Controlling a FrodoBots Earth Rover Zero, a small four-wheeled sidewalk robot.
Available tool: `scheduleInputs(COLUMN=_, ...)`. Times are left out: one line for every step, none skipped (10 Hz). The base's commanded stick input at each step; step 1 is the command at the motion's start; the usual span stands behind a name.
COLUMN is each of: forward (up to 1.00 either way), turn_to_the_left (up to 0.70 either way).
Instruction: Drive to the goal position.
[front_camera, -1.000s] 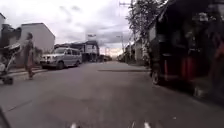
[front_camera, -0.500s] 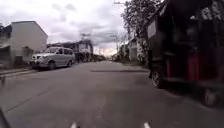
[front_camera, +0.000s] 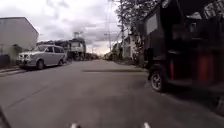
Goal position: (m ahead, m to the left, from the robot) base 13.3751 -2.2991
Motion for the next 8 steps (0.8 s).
scheduleInputs(forward=0.70, turn_to_the_left=0.09)
scheduleInputs(forward=0.70, turn_to_the_left=0.00)
scheduleInputs(forward=0.70, turn_to_the_left=0.00)
scheduleInputs(forward=0.70, turn_to_the_left=0.00)
scheduleInputs(forward=0.70, turn_to_the_left=0.07)
scheduleInputs(forward=0.70, turn_to_the_left=0.09)
scheduleInputs(forward=0.70, turn_to_the_left=0.11)
scheduleInputs(forward=0.70, turn_to_the_left=0.09)
